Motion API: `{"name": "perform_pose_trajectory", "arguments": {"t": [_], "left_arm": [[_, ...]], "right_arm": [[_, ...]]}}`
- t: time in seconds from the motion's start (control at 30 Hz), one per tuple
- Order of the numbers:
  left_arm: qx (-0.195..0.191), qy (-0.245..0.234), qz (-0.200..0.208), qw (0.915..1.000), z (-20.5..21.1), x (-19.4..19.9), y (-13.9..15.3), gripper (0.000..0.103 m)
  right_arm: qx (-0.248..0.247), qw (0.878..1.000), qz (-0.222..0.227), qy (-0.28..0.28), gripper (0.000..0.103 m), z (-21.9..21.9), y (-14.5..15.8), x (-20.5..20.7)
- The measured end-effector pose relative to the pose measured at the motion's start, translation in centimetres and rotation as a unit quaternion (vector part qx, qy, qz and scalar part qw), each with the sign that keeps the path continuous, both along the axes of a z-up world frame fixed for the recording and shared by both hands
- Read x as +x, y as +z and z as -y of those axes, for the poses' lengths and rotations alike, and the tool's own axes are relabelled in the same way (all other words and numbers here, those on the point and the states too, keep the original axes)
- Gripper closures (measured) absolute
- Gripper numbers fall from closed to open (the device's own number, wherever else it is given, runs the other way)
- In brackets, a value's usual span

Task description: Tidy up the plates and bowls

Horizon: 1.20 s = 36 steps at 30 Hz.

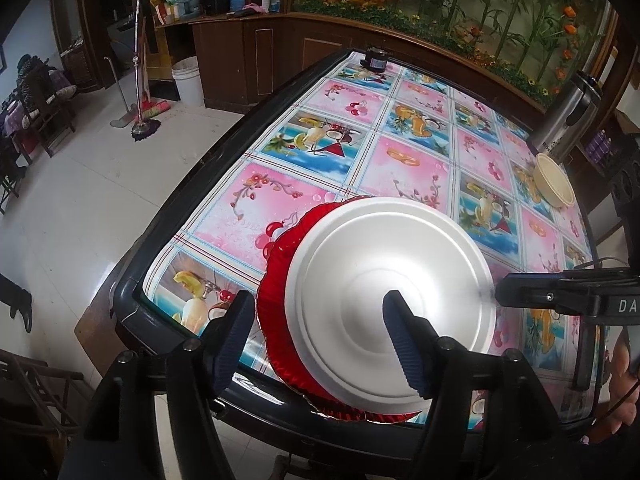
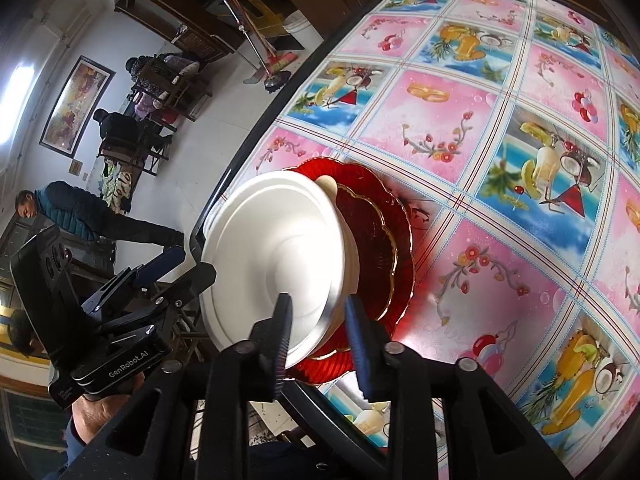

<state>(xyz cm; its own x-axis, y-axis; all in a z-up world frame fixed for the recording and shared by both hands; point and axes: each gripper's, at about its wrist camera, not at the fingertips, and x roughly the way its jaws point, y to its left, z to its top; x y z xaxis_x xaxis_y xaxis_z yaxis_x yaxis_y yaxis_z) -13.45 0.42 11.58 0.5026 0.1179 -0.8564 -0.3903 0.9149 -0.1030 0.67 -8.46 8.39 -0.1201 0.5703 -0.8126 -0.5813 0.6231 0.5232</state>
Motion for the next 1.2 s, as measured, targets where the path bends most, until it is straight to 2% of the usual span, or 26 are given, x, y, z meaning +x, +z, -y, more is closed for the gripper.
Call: {"name": "perform_pose_trajectory", "arguments": {"t": [0.2,0.67,1.2], "left_arm": [[0.002,0.001,0.007,1.0,0.1,-0.2,0.6,0.033],[0.009,0.011,0.032,0.9994,0.1,-0.4,2.7,0.033],[0.022,-0.053,0.055,0.9968,5.0,2.5,5.5,0.032]], "right_arm": [[0.008,1.0,0.005,-0.002,0.07,0.8,1.0,-0.5],[0.022,1.0,0.007,-0.02,0.07,3.0,2.0,-0.1],[0.027,0.996,0.001,-0.081,0.071,8.3,2.4,2.2]]}}
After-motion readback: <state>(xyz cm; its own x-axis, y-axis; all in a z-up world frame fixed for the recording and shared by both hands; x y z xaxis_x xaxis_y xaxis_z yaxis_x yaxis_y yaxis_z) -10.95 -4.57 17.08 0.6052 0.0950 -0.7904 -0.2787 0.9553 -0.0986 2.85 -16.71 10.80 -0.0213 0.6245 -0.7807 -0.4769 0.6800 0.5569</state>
